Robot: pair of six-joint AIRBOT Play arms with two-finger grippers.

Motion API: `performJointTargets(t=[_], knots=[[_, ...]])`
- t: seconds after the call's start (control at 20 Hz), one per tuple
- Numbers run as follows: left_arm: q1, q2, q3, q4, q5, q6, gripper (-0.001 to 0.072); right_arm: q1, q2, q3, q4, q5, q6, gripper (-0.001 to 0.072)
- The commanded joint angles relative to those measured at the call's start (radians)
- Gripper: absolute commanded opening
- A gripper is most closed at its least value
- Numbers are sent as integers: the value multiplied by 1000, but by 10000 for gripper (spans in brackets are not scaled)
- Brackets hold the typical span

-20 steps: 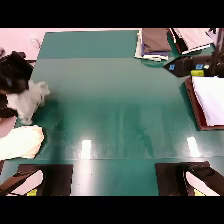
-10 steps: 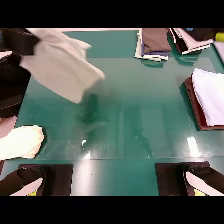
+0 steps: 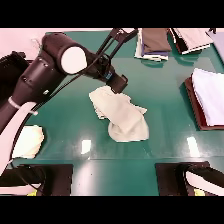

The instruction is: Fold the shirts.

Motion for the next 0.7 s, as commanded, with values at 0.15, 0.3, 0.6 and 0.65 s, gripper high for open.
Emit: performJointTargets(t=[0.15,0.3,0.6,0.65], knots=[[344,-34,-100,-151,-84,-116,617,-68,-10,19,2,110,0,18],[424,-34,-308,-261,-60,-114,617,-68,-10,18,2,110,0,18],[420,-35,-673,-558,159,2,617,-67,-11,17,2,110,0,18],[417,-36,-703,-602,182,25,617,-67,-11,17,2,110,0,18]])
